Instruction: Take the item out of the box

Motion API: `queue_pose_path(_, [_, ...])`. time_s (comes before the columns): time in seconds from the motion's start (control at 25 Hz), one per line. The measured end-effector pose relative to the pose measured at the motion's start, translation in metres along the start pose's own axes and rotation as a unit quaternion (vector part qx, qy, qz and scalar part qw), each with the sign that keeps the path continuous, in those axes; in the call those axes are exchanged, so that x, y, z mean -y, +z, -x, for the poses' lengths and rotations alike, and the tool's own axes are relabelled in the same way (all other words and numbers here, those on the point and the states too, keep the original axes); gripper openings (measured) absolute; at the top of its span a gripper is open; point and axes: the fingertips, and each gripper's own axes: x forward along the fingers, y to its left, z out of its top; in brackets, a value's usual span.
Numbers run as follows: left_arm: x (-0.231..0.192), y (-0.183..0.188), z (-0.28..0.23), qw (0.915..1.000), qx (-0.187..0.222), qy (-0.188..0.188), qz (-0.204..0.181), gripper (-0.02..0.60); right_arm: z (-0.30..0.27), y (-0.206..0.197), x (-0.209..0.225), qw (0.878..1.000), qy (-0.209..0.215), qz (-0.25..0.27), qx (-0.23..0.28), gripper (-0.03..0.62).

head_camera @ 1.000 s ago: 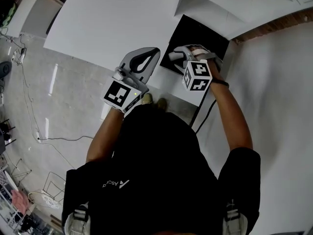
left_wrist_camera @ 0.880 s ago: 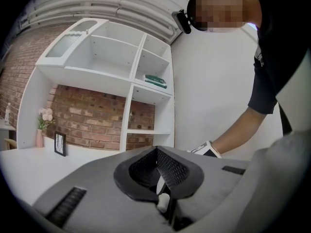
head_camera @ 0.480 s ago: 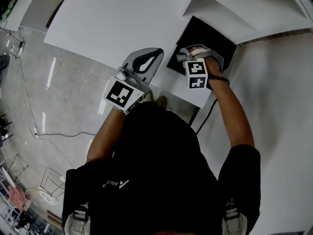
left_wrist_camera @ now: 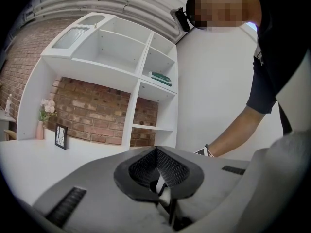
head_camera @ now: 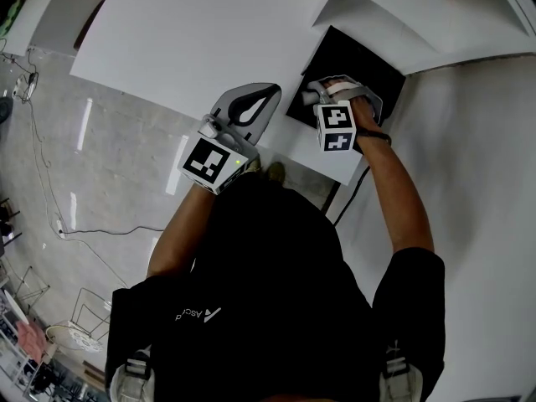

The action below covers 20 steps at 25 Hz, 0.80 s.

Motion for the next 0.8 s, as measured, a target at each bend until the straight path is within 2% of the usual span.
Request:
queue_pose_path(0.12, [0.0,0.0,-0.002,1.0,-0.002,-0.004,0.0,-0.002,0.009,0.002,0.0,1.0,-0.008,-0.026,0.013,0.172])
queue_pose_path(0.24, [0.0,-0.001,-0.004,0.9999,-0.005,-0.009,-0.002,-0.002,0.025,0.003,0.007,0.997,-0.037,-0.063,0.033,0.172])
queue_pose_path(0.4, [0.006,-0.001,-0.009,0.9997,-0.009,-0.023,-0.008,-0.002,0.059,0.006,0.017,0.984,-0.084,-0.137,0.08,0.172])
queue_pose_path(0.64, [0.019,0.007,-0.018,0.9987,-0.009,-0.045,-0.021,-0.002,0.117,0.017,0.029,0.953,-0.16,-0.212,0.144,0.172])
queue_pose_path(0.72, [0.023,0.013,-0.02,0.9984,-0.006,-0.05,-0.025,-0.002,0.14,0.021,0.033,0.937,-0.184,-0.243,0.17,0.172])
queue_pose_path(0.8, [0.029,0.02,-0.023,0.9981,-0.003,-0.054,-0.028,-0.002,0.164,0.021,0.037,0.916,-0.208,-0.278,0.202,0.172])
